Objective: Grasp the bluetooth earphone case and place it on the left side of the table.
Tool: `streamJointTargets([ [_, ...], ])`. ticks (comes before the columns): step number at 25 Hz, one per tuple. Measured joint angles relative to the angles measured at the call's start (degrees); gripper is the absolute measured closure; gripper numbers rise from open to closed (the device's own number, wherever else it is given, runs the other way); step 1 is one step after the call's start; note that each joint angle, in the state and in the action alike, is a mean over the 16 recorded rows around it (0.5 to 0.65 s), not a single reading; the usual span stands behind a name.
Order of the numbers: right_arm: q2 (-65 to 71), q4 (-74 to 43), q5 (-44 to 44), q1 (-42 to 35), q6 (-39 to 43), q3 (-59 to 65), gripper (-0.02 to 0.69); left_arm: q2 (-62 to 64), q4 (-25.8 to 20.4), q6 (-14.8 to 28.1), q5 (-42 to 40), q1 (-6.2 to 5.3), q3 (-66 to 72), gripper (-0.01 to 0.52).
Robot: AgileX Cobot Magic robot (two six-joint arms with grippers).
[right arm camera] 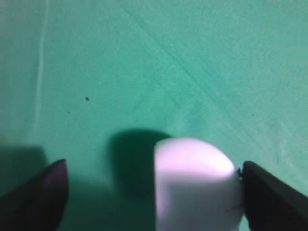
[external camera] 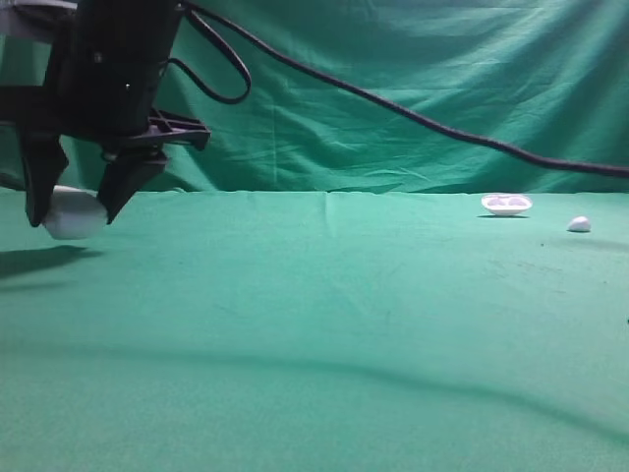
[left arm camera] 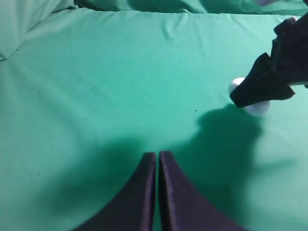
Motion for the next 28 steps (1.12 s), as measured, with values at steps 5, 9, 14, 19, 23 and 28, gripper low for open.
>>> streamJointTargets([
  [5, -3.08, -0.85, 7.71, -0.16, 0.41, -4.05, 0.252, 0.00, 0.00, 0.00, 0.00, 0.00, 0.00, 0.514],
  [9, -6.35, -1.75, 14.94, -0.79, 0.96, -7.28, 0.406, 0.00, 0.00, 0.00, 0.00, 0.00, 0.00, 0.514],
  [14, -10.67, -2.54, 22.15, -2.47, 1.58, -9.96, 0.586, 0.00, 0.00, 0.00, 0.00, 0.00, 0.00, 0.514],
  [19, -16.29, -2.87, 25.53, -4.40, 1.90, -9.61, 0.661, 0.00, 0.00, 0.00, 0.00, 0.00, 0.00, 0.514],
  [23, -22.64, -3.08, 26.42, -6.03, 2.04, -6.32, 0.665, 0.00, 0.00, 0.00, 0.00, 0.00, 0.00, 0.514],
  [28, -33.12, -3.43, 26.66, -8.41, 2.43, 2.18, 0.665, 0.00, 0.00, 0.00, 0.00, 0.00, 0.00, 0.514],
])
